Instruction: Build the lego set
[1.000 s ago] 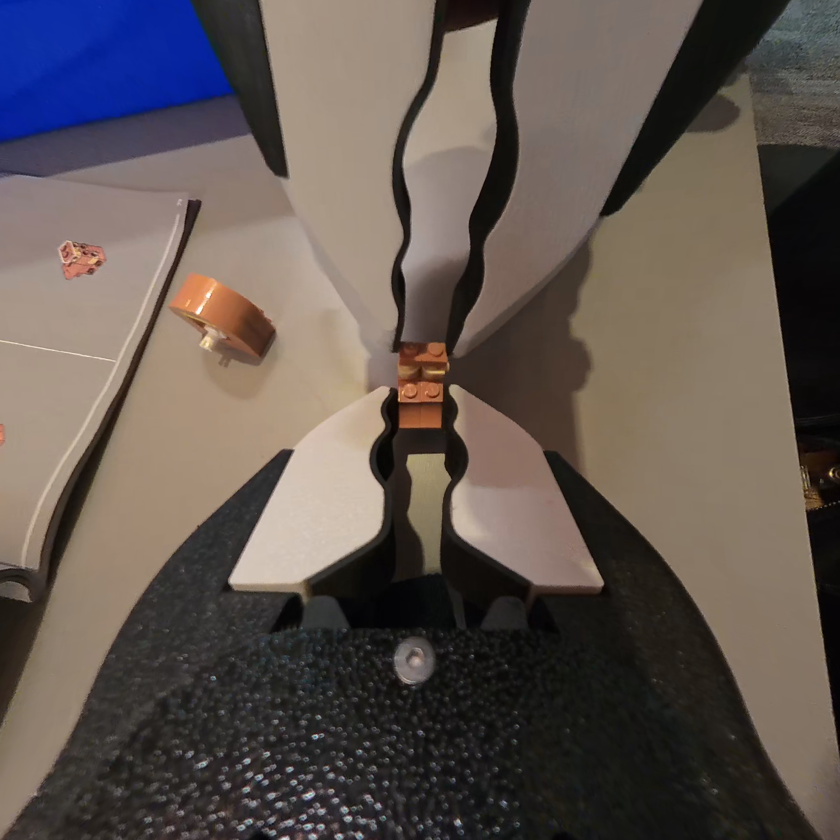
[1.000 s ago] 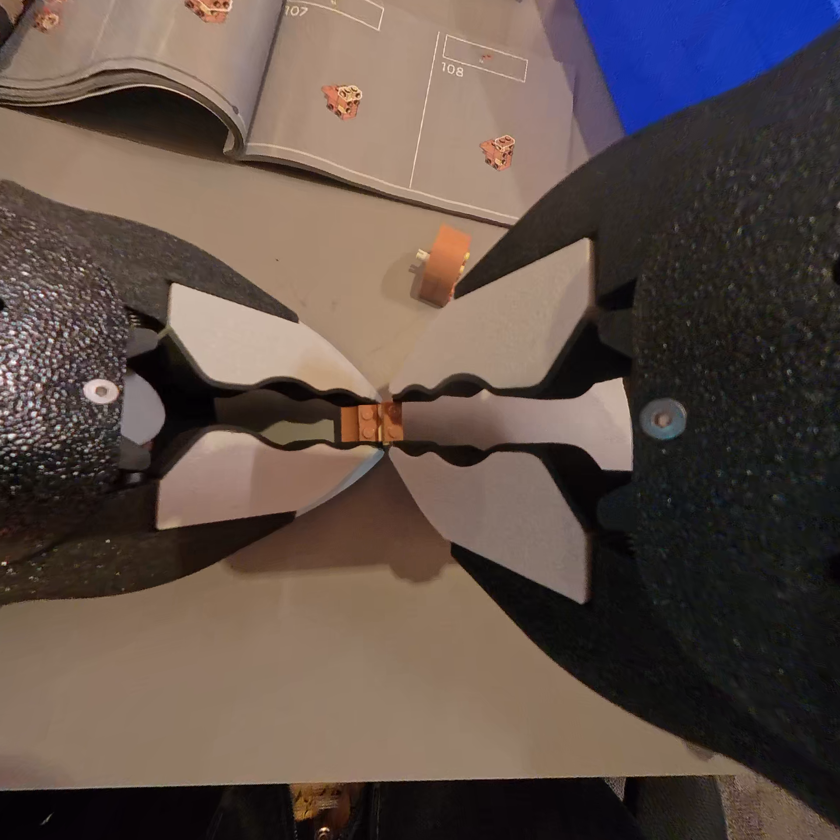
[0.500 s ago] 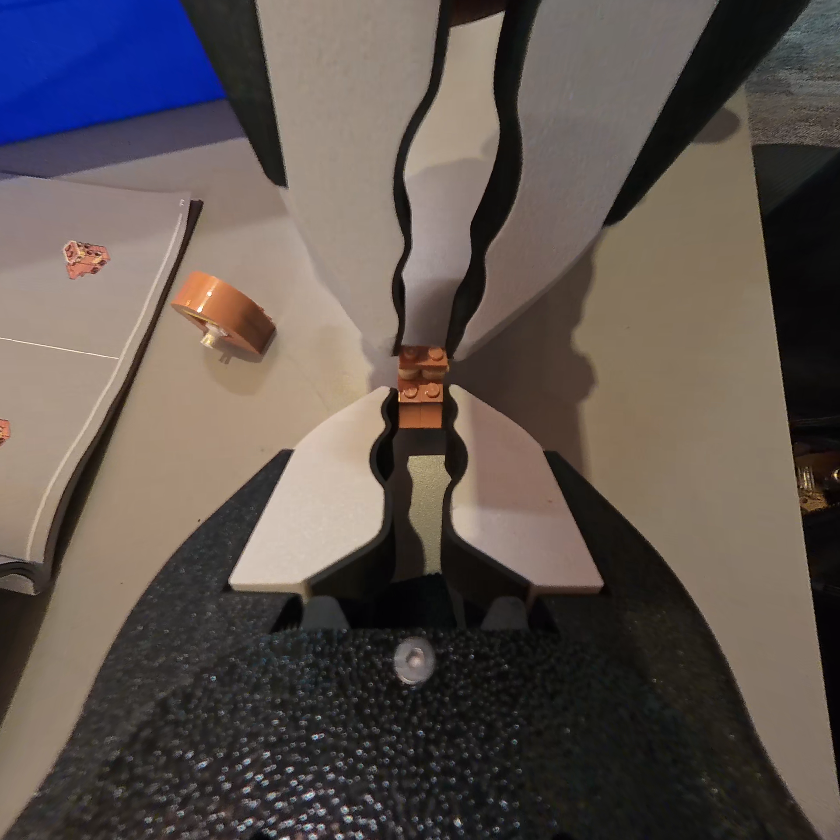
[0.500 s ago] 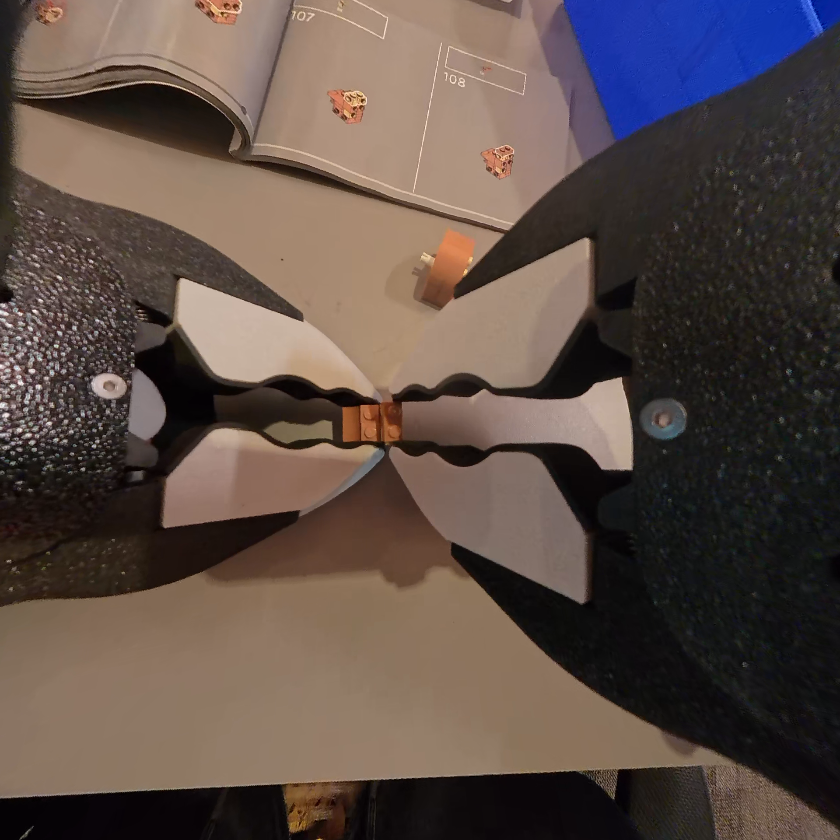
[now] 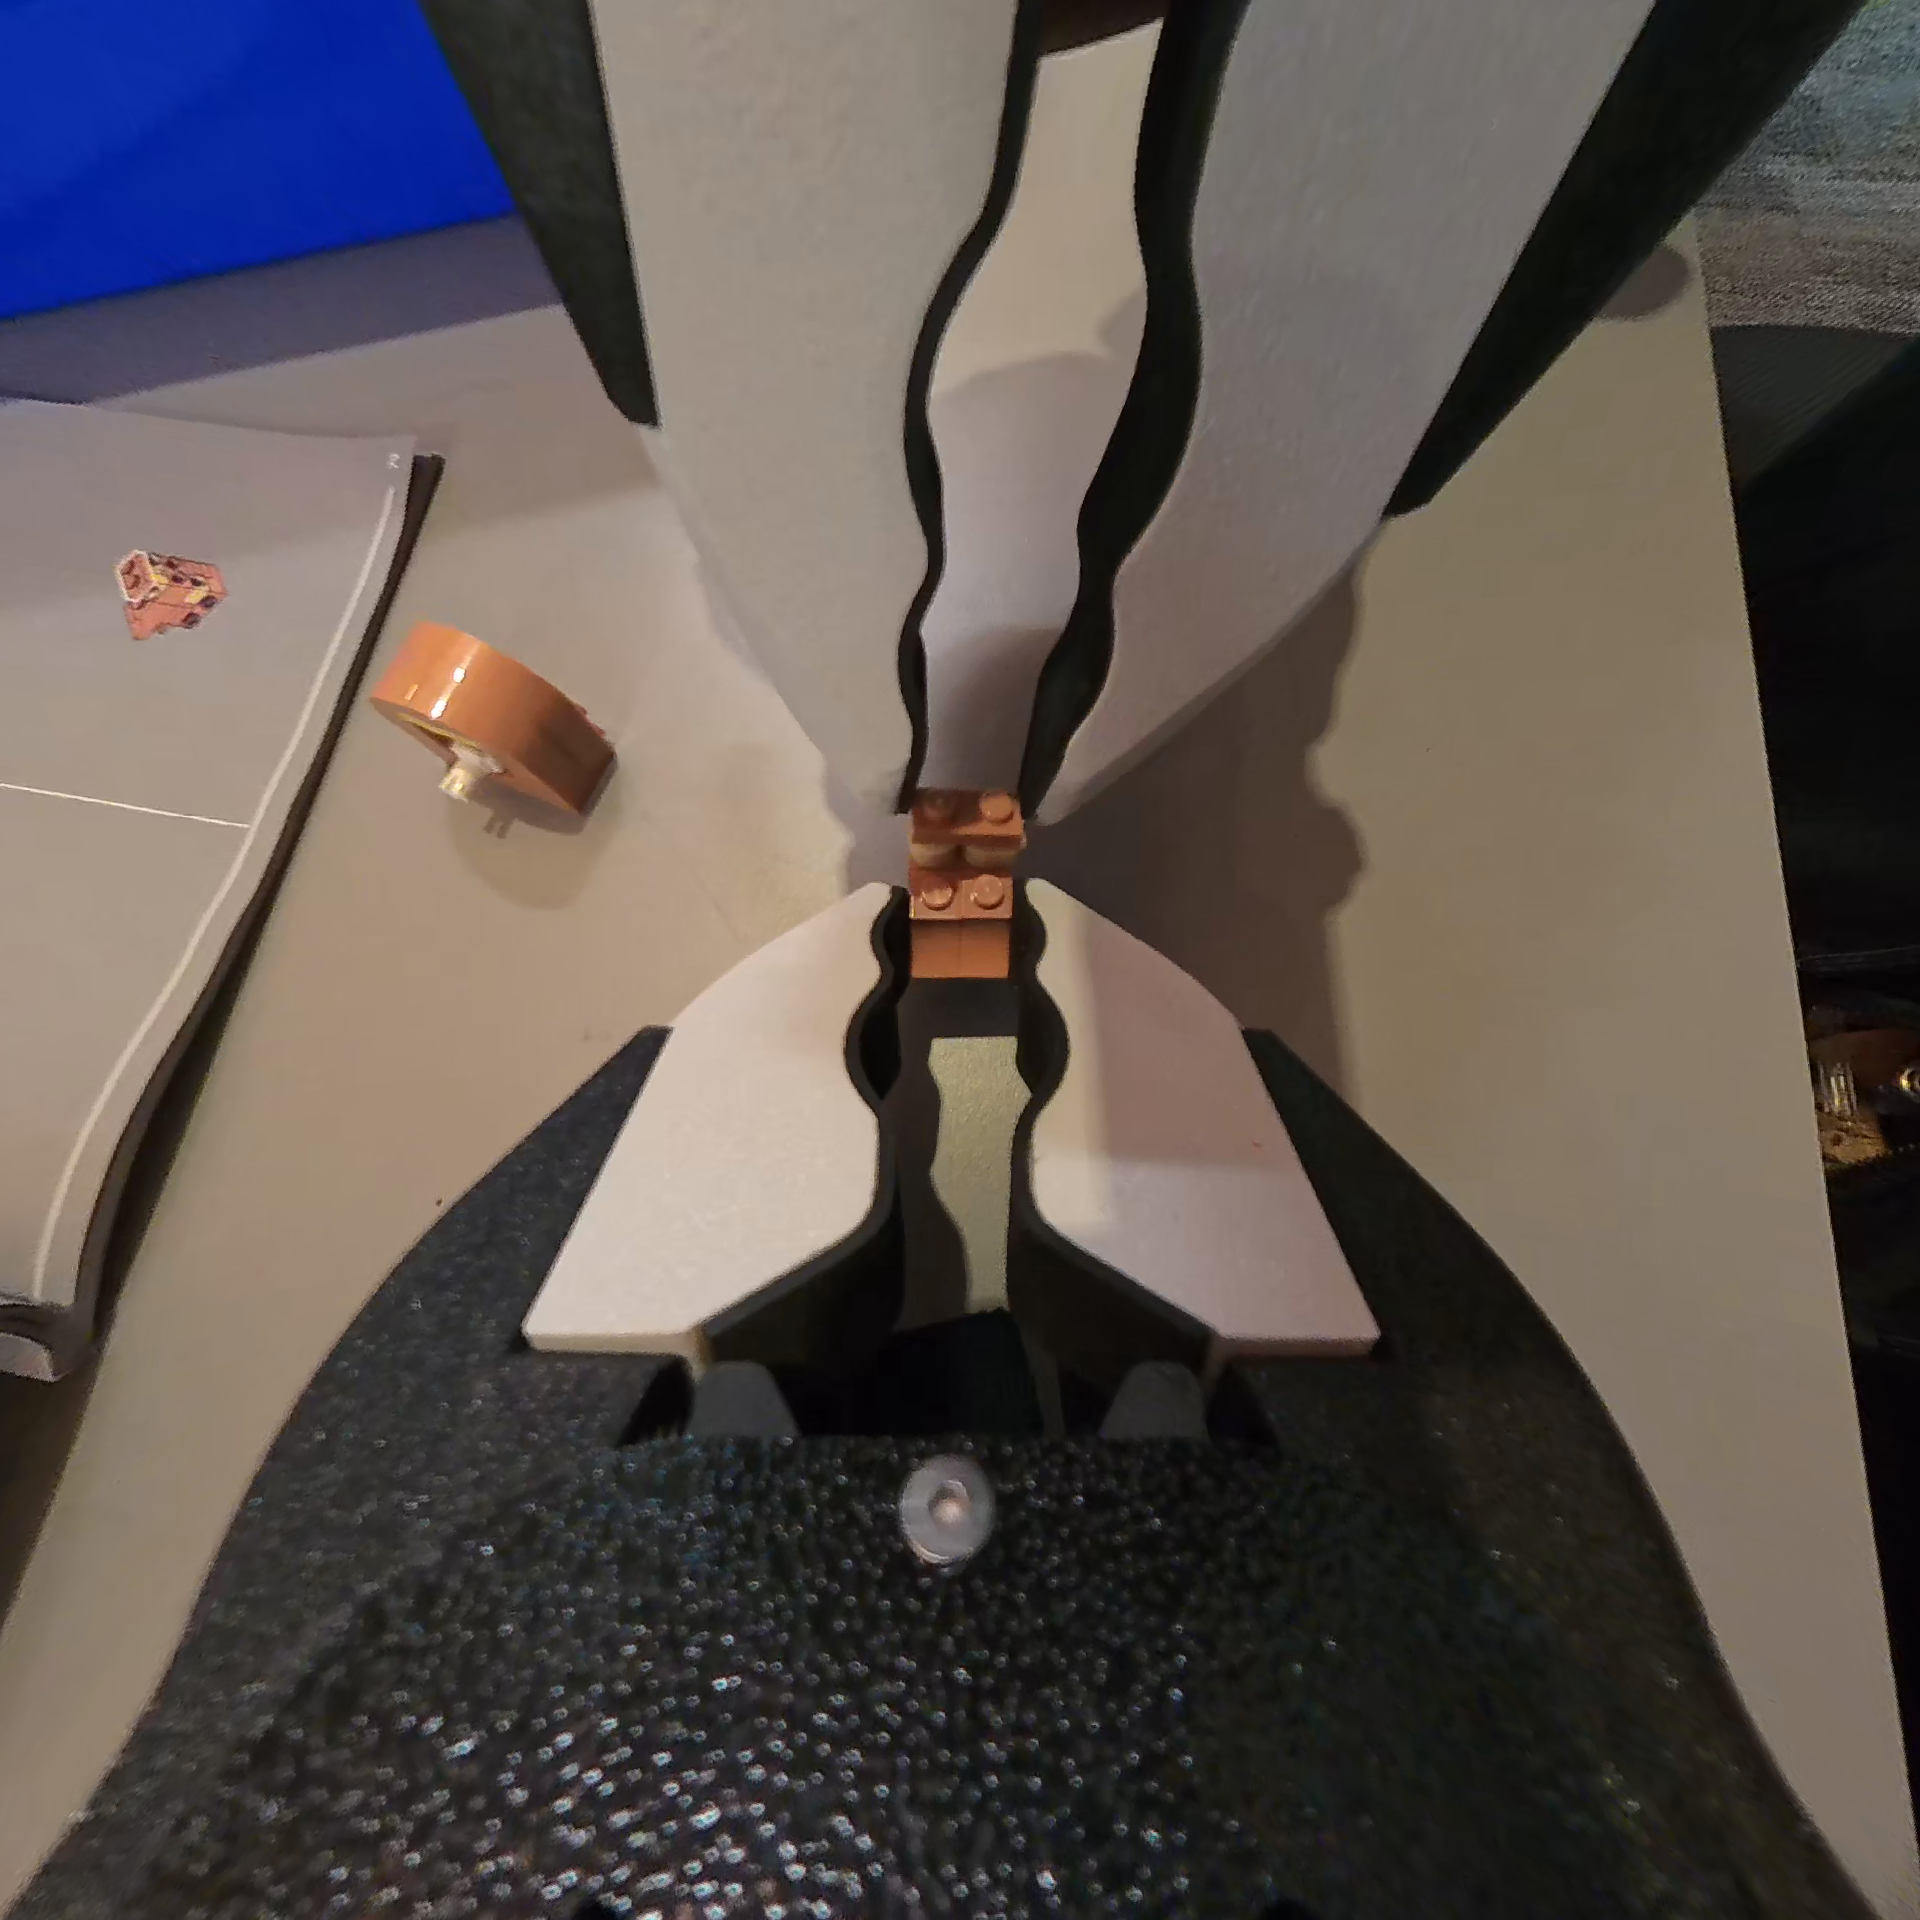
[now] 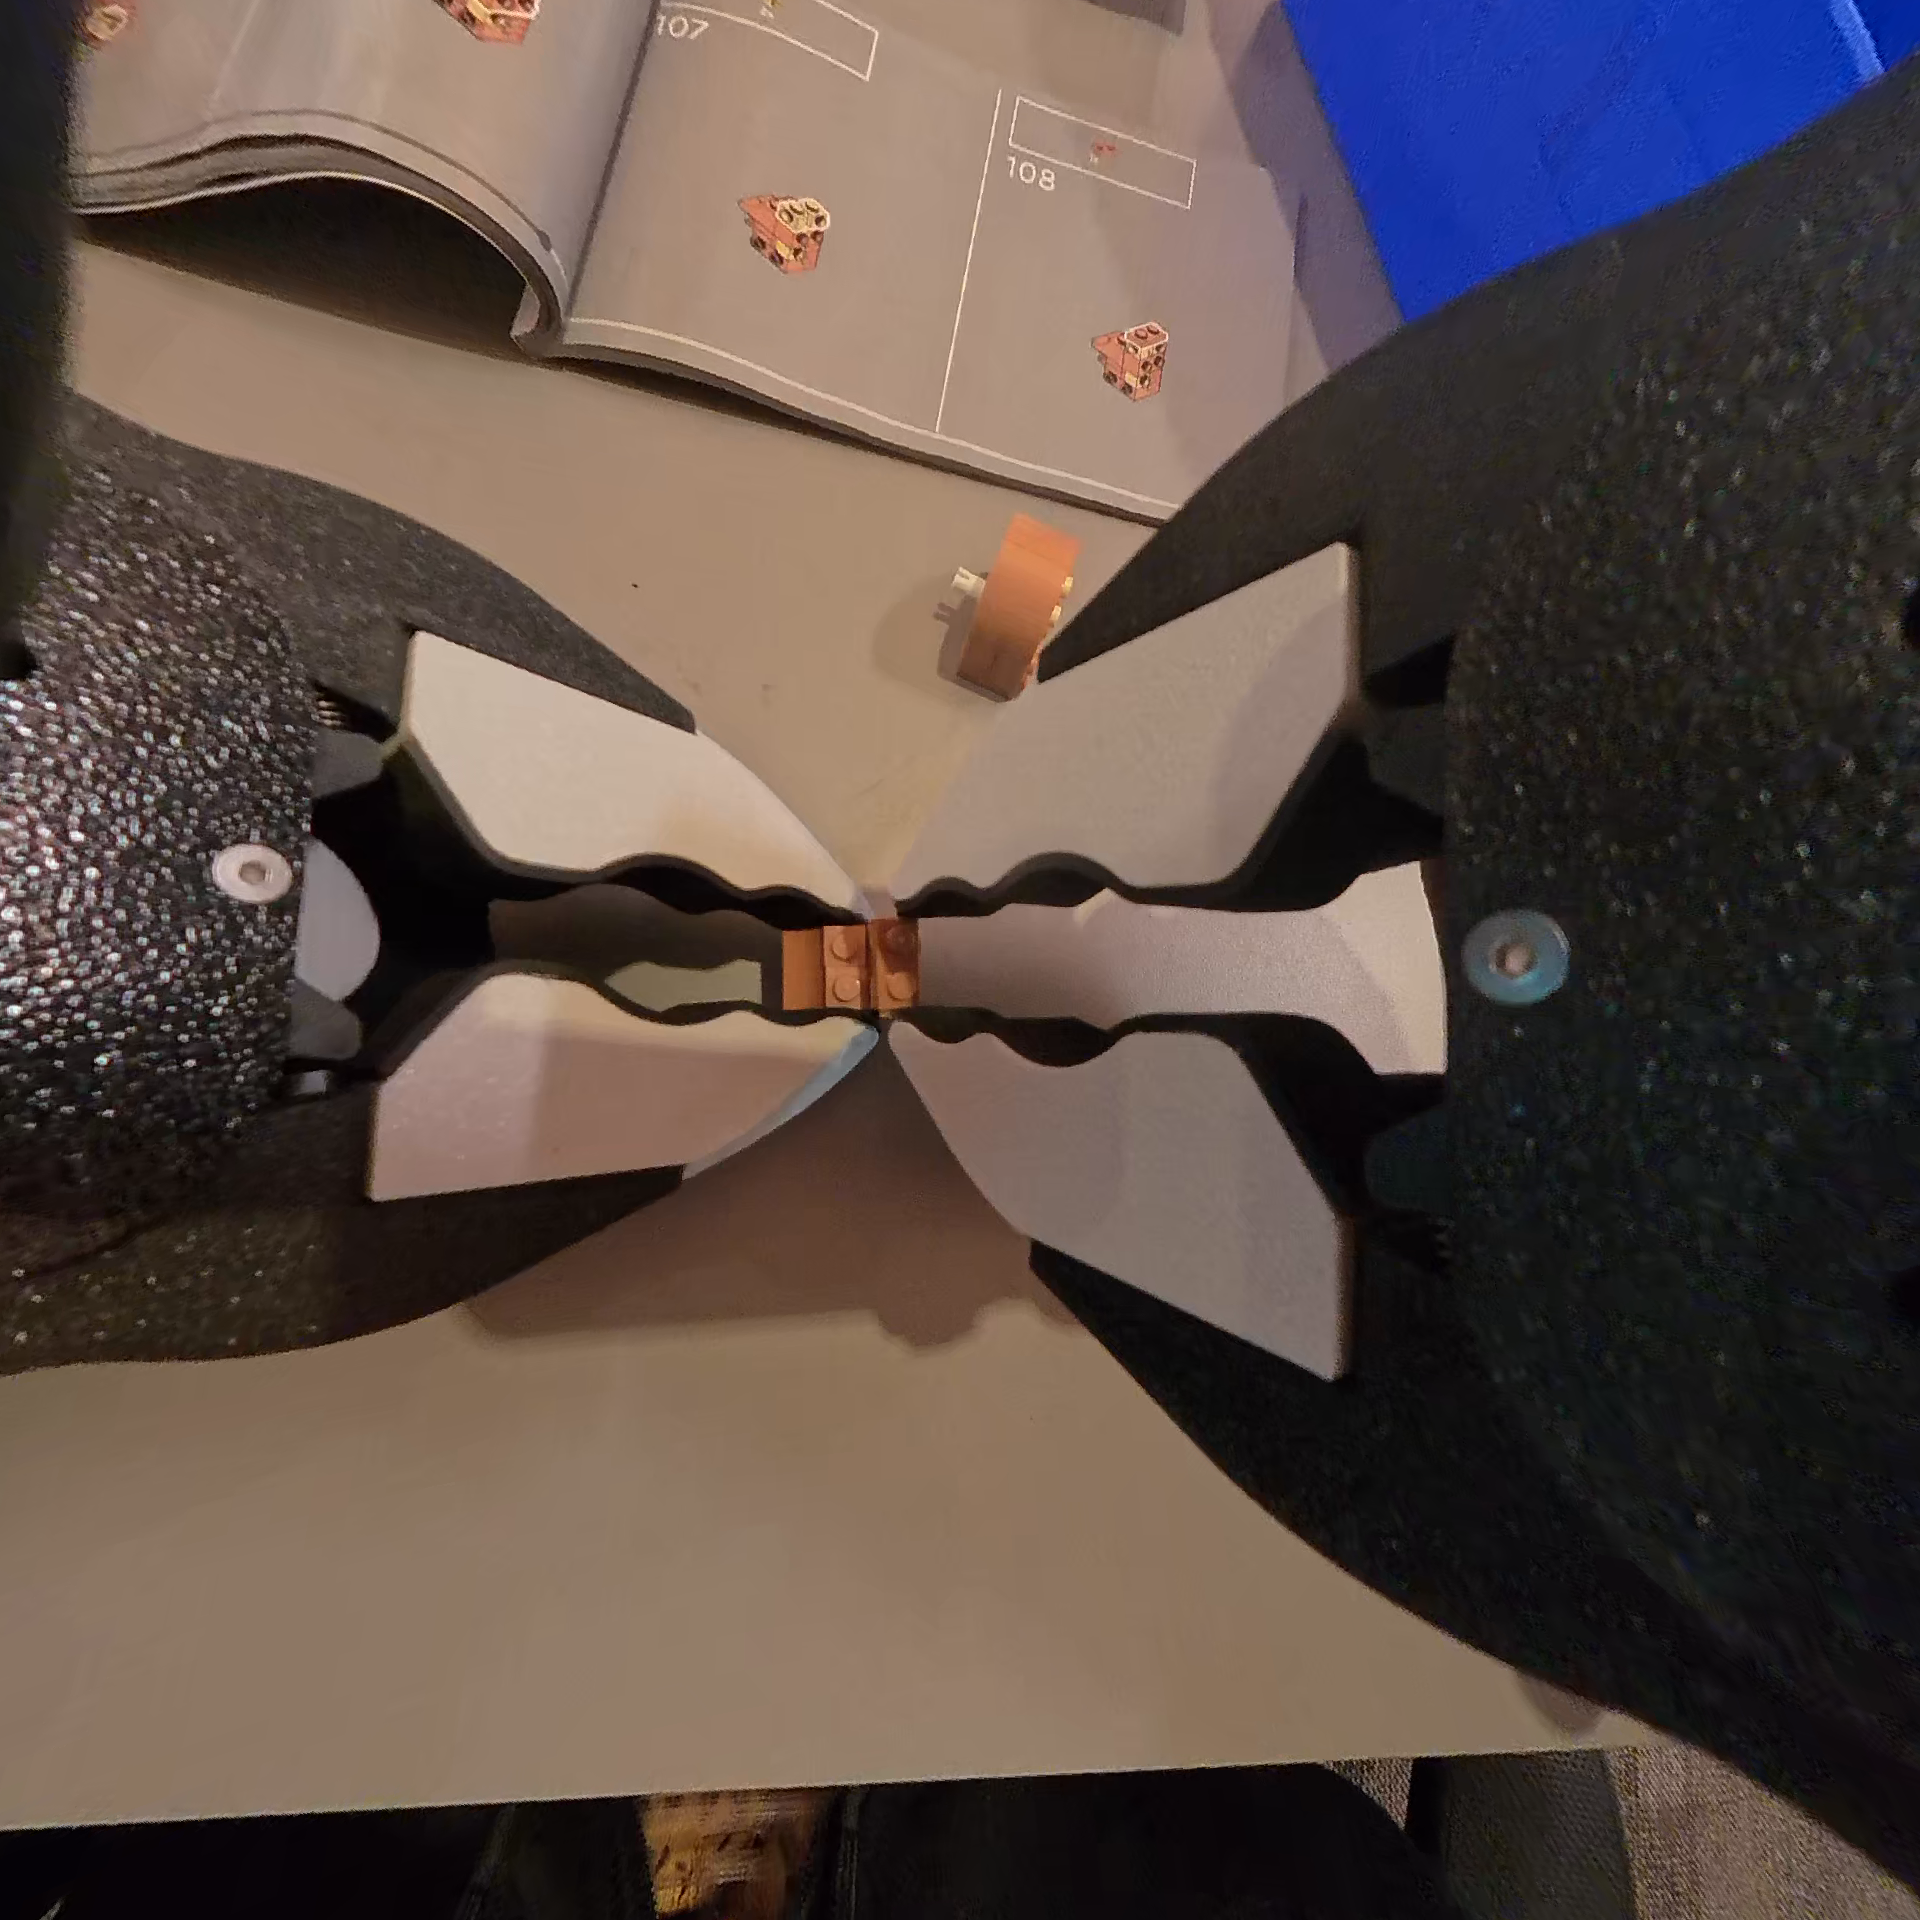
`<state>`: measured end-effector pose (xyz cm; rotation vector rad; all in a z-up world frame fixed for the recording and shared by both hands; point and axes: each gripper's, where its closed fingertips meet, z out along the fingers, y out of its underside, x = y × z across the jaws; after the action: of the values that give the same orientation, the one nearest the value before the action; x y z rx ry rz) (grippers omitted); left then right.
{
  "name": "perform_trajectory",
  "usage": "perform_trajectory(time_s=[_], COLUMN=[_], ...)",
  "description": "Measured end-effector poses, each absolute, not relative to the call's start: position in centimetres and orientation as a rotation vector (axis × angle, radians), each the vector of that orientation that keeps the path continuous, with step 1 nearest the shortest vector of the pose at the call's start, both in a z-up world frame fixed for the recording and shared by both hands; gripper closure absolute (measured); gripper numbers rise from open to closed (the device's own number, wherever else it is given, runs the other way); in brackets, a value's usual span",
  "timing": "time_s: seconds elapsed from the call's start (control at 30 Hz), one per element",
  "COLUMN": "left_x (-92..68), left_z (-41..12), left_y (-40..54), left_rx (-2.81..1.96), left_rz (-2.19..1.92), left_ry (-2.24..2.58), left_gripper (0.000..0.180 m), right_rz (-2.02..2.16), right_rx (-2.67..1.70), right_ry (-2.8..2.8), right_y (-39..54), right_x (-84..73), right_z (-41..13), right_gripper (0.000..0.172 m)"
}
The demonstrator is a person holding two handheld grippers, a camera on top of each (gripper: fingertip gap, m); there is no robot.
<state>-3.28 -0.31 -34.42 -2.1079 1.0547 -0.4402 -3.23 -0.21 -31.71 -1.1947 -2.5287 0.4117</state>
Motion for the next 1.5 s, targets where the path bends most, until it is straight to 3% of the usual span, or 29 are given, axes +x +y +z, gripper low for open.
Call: perform_trajectory(time_s=[0.87, 1.03, 1.2, 1.5], left_x=[-3.6, -4.5, -5.5, -5.1], left_z=[-34.5, -33.9, -32.2, -27.8], left_y=[-0.4, -0.8, -1.4, -1.8], left_rx=[-2.119, -2.135, -2.139, -2.085], left_rz=[-0.456, -0.504, -0.578, -0.737], left_ry=[1.049, 1.037, 1.073, 1.14], left_gripper=[0.163, 0.163, 0.163, 0.163], right_rz=[0.433, 0.457, 0.438, 0.423], right_rx=[-1.174, -0.849, -0.549, -0.174], right_ry=[-2.52, -2.394, -2.182, -1.822], right_y=[-0.1, 0.4, 0.6, -1.2], right_x=[-2.8, -2.6, -3.3, -5.4], right_z=[-31.7, -31.0, -30.9, -25.9], right_gripper=[0.147, 0.13, 0.124, 0.116])
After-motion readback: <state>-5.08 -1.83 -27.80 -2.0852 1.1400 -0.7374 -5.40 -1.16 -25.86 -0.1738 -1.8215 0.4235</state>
